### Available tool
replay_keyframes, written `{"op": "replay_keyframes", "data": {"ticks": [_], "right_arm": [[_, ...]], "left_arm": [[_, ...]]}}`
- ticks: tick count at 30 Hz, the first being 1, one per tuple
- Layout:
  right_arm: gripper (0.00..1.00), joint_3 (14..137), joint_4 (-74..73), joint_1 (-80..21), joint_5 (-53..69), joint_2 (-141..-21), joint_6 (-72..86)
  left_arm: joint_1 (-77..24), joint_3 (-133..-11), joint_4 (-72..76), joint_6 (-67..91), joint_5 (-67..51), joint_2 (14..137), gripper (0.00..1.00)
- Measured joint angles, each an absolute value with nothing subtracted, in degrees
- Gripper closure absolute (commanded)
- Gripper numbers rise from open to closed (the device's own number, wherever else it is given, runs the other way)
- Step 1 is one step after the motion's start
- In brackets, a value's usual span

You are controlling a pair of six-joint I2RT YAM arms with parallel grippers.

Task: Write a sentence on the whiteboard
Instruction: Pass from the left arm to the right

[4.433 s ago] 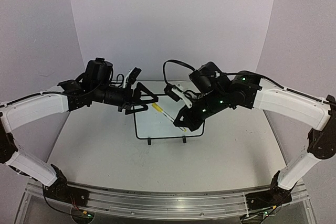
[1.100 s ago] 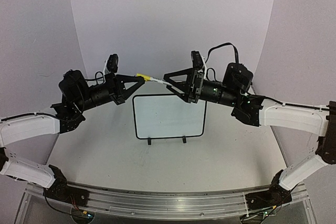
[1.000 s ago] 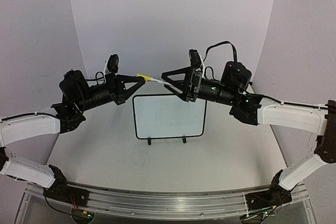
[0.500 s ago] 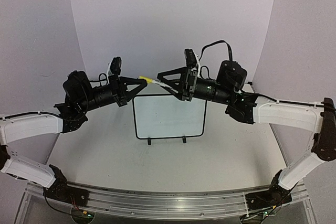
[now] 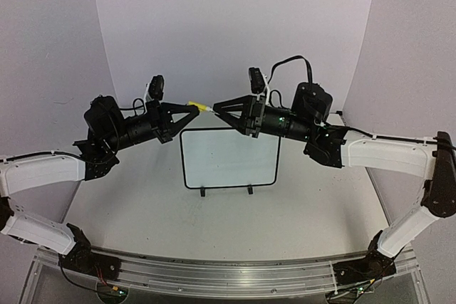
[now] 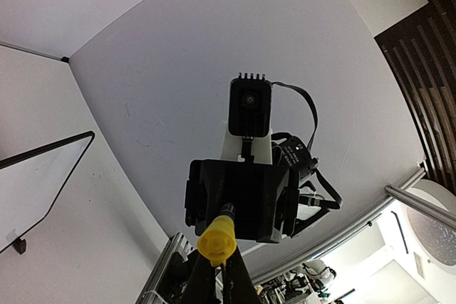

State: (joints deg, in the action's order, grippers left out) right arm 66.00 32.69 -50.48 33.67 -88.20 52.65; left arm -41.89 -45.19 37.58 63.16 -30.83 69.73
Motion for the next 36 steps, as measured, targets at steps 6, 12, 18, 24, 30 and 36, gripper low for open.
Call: {"op": "replay_keyframes", "data": {"ticks": [6, 12, 18, 24, 30, 36], "right_arm": [[0.85, 66.0, 32.4, -50.5, 33.4, -88.5, 52.9], [1.0, 66.0, 32.1, -50.5, 32.8, -88.5, 53.1], [1.0, 66.0, 32.1, -50.5, 32.7, -88.5, 53.1], [1.0, 65.9, 32.1, -50.6, 32.3, -88.5, 53.0], [1.0, 65.9, 31.9, -50.6, 32.6, -88.5, 52.8], [1.0, 65.9, 30.5, -50.6, 33.6, -88.5, 51.8]], "left_arm": [[-41.8, -45.2, 38.0, 63.3, -30.9, 69.7, 1.0], [-41.8, -45.2, 38.2, 63.4, -30.9, 69.7, 1.0], [-41.8, -45.2, 38.1, 63.0, -31.3, 69.7, 0.66], [-41.8, -45.2, 33.9, 59.9, -31.2, 68.1, 0.27], [-41.8, -45.2, 30.6, 58.3, -30.7, 66.9, 0.23], [-41.8, -45.9, 29.5, 58.1, -29.8, 67.7, 0.29]]}}
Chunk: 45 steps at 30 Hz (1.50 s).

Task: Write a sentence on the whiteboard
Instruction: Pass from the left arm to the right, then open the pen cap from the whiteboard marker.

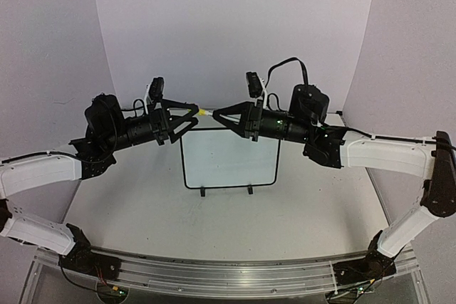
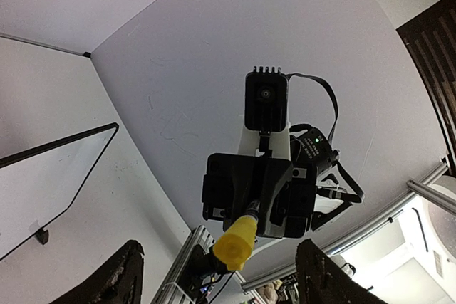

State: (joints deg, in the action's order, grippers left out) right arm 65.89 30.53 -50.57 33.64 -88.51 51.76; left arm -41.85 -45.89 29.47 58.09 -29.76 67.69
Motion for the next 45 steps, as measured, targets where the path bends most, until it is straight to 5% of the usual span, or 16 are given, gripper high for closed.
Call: {"op": "replay_keyframes", "data": {"ticks": [3, 17, 32, 45], "right_arm": [[1.0, 65.9, 28.6, -50.6, 33.8, -88.5, 50.6], [1.0, 65.9, 23.9, -50.8, 33.8, -87.5, 47.4], [1.0, 63.9, 24.8, -51.6, 33.3, -85.6, 47.3], [1.0, 60.1, 20.0, -48.4, 30.9, -77.4, 46.2]], "left_arm": [[-41.8, -46.5, 29.7, 58.3, -29.8, 68.7, 0.34], [-41.8, -46.8, 31.1, 60.2, -29.8, 70.3, 1.0], [-41.7, -44.4, 35.2, 64.5, -31.1, 68.9, 1.0], [-31.5, -41.5, 31.0, 64.4, -27.6, 60.2, 1.0]]}}
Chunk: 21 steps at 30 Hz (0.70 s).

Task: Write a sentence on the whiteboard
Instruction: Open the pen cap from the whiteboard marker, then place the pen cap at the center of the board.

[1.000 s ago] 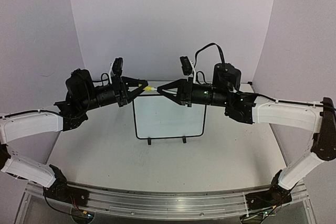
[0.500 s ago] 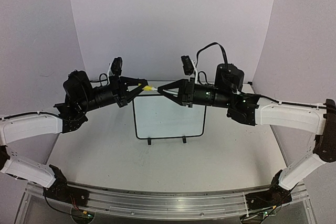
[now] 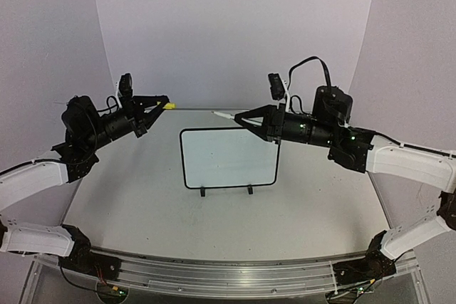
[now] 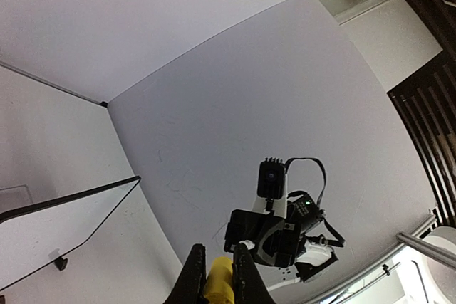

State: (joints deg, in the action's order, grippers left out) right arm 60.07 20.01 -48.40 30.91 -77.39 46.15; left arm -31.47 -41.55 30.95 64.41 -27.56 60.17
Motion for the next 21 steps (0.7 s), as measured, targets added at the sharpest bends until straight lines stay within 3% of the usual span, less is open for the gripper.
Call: {"op": "replay_keyframes", "data": {"ticks": [11, 21], "right_arm": [[1.0, 60.1, 8.7, -48.4, 25.7, -70.7, 37.4], [1.0, 60.1, 5.0, -48.4, 24.7, -69.9, 34.7]], "left_arm": [[-28.9, -42.1, -8.3, 49.5, -12.8, 59.7, 1.0], [-28.9, -41.8, -20.4, 43.0, -8.9, 76.3, 1.0]]}}
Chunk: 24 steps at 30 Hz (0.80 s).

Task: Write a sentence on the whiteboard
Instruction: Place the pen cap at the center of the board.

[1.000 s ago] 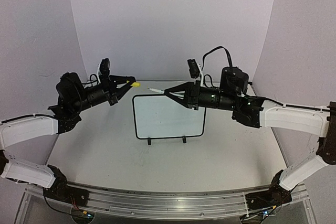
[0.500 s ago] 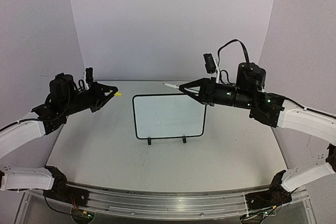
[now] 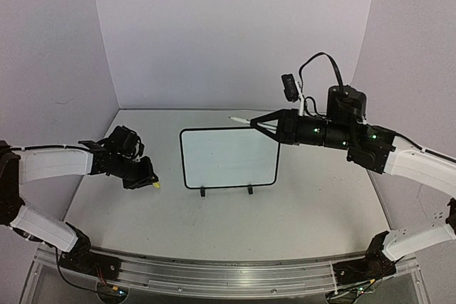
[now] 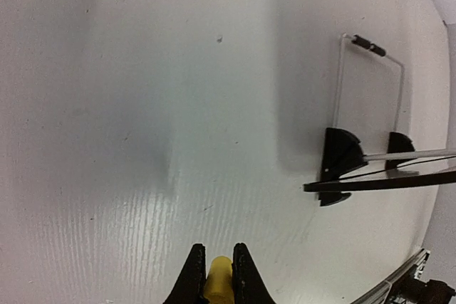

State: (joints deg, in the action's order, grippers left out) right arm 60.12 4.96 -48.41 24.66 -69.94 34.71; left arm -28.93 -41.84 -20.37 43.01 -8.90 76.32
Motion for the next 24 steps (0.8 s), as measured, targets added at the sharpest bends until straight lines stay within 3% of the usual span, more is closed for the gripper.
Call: {"op": "replay_keyframes", "data": {"ticks": [6, 12, 24], "right_arm": [[1.0, 60.1, 4.7, -48.6, 24.7, -70.0, 34.6], [1.0, 60.1, 3.6, -48.8, 24.6, -70.0, 34.5], [1.0, 60.1, 2.1, -49.2, 24.3, -70.6, 33.9]], "left_arm": [[-28.9, -44.4, -22.3, 39.7, -8.7, 85.2, 0.99], [-28.9, -46.5, -22.5, 37.5, -9.0, 89.4, 0.91], [-28.9, -46.9, -22.5, 35.9, -9.4, 92.2, 0.6]]}}
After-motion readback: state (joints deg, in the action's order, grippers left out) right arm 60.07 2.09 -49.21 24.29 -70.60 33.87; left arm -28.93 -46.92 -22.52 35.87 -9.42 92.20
